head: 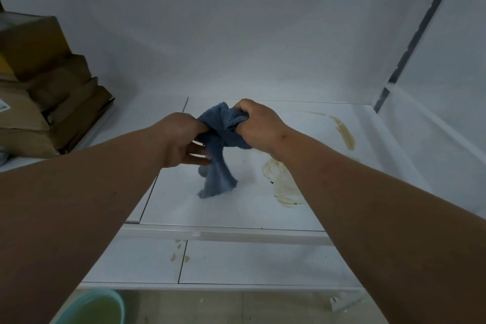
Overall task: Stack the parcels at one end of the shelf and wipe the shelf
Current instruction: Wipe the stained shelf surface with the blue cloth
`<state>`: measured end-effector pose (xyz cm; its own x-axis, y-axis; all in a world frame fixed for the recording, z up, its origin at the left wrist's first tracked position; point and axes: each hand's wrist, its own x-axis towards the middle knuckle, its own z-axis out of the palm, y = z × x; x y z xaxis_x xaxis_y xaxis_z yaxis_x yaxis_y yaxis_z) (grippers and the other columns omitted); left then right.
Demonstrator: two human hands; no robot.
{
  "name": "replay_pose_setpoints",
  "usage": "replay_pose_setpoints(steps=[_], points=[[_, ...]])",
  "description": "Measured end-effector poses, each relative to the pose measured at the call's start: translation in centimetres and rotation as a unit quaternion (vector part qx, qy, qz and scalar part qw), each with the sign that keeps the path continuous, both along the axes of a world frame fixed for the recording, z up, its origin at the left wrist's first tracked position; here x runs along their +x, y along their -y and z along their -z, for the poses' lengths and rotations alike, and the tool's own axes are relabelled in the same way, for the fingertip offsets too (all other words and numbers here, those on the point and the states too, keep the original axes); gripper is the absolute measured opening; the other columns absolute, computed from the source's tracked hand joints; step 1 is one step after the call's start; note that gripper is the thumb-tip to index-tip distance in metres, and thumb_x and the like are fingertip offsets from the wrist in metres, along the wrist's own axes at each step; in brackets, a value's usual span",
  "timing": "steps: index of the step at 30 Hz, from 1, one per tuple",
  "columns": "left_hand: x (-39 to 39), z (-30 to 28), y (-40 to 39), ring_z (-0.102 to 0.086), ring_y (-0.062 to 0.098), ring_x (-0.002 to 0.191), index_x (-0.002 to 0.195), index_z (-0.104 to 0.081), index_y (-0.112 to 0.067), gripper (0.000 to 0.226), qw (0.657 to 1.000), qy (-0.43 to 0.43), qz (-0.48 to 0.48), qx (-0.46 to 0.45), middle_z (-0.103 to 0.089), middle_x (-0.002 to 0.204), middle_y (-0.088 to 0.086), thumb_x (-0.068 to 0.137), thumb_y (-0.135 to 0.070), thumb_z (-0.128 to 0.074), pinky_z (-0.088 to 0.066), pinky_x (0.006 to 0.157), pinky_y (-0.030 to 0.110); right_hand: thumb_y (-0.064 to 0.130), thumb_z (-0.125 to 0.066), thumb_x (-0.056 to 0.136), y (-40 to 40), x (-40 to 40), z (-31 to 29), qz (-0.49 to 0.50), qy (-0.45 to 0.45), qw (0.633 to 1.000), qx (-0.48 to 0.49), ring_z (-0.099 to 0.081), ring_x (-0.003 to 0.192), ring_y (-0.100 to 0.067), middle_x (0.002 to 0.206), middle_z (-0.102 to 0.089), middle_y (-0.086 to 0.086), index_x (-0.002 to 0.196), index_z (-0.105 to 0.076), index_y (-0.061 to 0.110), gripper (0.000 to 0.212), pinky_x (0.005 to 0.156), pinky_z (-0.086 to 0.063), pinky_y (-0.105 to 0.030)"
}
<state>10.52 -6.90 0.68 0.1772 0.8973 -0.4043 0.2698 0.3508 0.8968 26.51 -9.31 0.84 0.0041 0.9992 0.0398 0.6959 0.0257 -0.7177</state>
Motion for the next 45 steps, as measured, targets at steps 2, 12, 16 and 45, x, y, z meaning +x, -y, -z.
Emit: replay_pose_setpoints(steps=[2, 12, 16, 45], points=[[-0.1, 0.1, -0.5, -0.071, 0.033, 0.09, 0.115, -0.059, 0.001, 0.024, 0.996, 0.079, -0.028, -0.038, -0.069, 0.107, 0.02, 0.095, 0.001, -0.046, -0.059, 0.077, 0.048, 0.004, -0.05, 0.087, -0.2, -0.1, 0.2, -0.003, 0.015, 0.999, 0.029, -0.059, 0.091, -0.023, 0.103, -0.063, -0.007, 0.111, -0.059, 0.013, 0.027, 0.072, -0.051, -0.032], [-1.8, 5.1, -0.4, -0.058, 0.024, 0.111, 0.139, -0.045, -0.017, 0.045, 0.922, -0.348, 0.171, 0.026, -0.053, 0.133, 0.009, 0.095, -0.022, -0.056, -0.049, 0.089, 0.04, 0.034, -0.056, 0.095, 0.9, -1.0, 4.3, -0.155, 0.314, 0.901, -0.254, -0.047, 0.128, -0.03, 0.144, -0.046, -0.013, 0.142, -0.045, 0.009, 0.055, 0.101, -0.043, -0.038], [-0.6, 6.4, -0.6, -0.038, 0.019, 0.137, 0.148, -0.036, -0.016, 0.052, 0.859, -0.412, 0.266, 0.148, -0.038, 0.152, 0.005, 0.098, -0.024, -0.051, -0.028, 0.11, 0.027, 0.027, -0.052, 0.097, 0.1, -1.4, 6.8, -0.165, 0.342, 0.887, -0.262, -0.045, 0.13, -0.029, 0.148, -0.042, -0.011, 0.148, -0.038, 0.015, 0.055, 0.104, -0.042, -0.036], [3.3, 9.5, 1.4, -0.044, 0.017, 0.089, 0.112, -0.062, -0.002, 0.042, 0.653, -0.559, 0.504, 0.081, -0.049, 0.096, 0.007, 0.101, -0.034, -0.037, -0.03, 0.057, 0.021, 0.033, -0.049, 0.094, 2.2, 0.1, 11.6, -0.255, 0.354, 0.855, -0.281, -0.061, 0.097, -0.026, 0.103, -0.064, -0.009, 0.099, -0.063, 0.011, 0.026, 0.093, -0.051, -0.042]])
